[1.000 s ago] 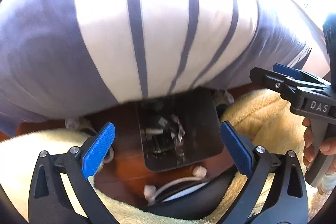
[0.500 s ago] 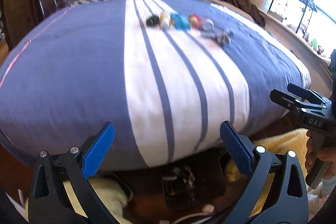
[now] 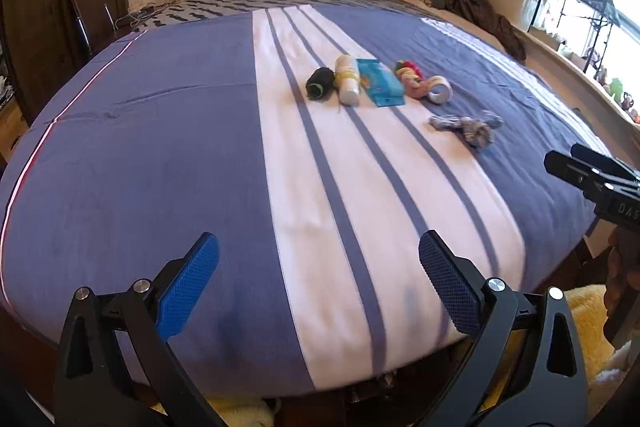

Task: Collect trash
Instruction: 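Raise both open tools back over the bed items, then grasp the black thread spool with the left tool while the right tool grasps the grey cloth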

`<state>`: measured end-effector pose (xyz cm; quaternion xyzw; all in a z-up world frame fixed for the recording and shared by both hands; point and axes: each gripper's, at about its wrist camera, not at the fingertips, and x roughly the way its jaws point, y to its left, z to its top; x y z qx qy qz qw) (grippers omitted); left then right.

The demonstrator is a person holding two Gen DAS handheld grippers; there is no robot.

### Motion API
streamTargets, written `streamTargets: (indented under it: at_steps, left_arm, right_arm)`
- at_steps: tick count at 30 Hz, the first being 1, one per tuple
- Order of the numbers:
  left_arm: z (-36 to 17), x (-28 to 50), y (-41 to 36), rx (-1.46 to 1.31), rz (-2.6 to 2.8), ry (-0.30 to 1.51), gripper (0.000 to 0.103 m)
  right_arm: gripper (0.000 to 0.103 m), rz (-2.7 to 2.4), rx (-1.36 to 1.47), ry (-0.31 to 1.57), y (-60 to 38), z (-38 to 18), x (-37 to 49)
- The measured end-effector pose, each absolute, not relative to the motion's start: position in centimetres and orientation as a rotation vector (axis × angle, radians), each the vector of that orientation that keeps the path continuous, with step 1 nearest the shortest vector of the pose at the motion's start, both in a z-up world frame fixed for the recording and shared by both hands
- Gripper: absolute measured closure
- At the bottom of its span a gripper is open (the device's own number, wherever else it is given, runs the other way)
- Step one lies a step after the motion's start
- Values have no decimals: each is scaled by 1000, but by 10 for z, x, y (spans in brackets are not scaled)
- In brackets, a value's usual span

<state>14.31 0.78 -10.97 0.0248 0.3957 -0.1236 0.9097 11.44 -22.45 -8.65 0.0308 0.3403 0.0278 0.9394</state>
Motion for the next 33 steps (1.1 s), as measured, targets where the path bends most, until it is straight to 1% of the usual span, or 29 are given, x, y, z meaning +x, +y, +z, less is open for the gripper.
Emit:
streamTargets:
  at_steps: [3,4,5,6,7,8,10,12,13,14,15,16,17,22,27,33]
  left_arm:
    - [-116,156,8,51,-252,834,8]
    - [-118,161,7,51,-251,840,8]
    - [-119,166,8,51,-251,843,8]
    - [-120,169,8,50,-250,845,8]
    - [-120,174,8,50,-250,846,8]
    - [-120,178,7,50,-250,845,8]
    - [-119,190,6,54,-249,845,8]
    - [-119,201,3,55,-252,845,8]
    - [-119,206,2,56,-253,845,8]
    - [-119,213,0,59,-255,846,8]
    - [-120,220,-1,62,-256,847,8]
    - [-121,231,-3,69,-254,849,9]
    - [-122,238,-4,74,-251,848,9]
    - [-120,281,-5,59,-248,836,25]
    - [-119,317,-13,65,-263,836,32]
    - [-131,346,-25,77,-287,870,46]
  right_arm:
    - [6,75,67,712,-220,-93,140]
    - [11,80,69,717,-219,-95,146]
    - [17,84,71,723,-218,-98,153]
    - [22,91,77,734,-217,-102,162]
    - [29,101,87,751,-216,-106,171]
    - [33,110,96,765,-215,-110,178]
    - [37,111,94,773,-211,-114,187]
    - [42,110,83,777,-208,-118,193]
    - [50,111,79,780,-207,-120,196]
    - [63,112,76,783,-206,-122,198]
    - [68,111,71,787,-205,-125,201]
    - [71,109,63,784,-205,-127,203]
    - [73,109,58,774,-204,-127,203]
    - [73,116,57,758,-209,-126,210]
    - [73,126,63,760,-212,-127,215]
    - [73,135,65,763,-214,-129,217]
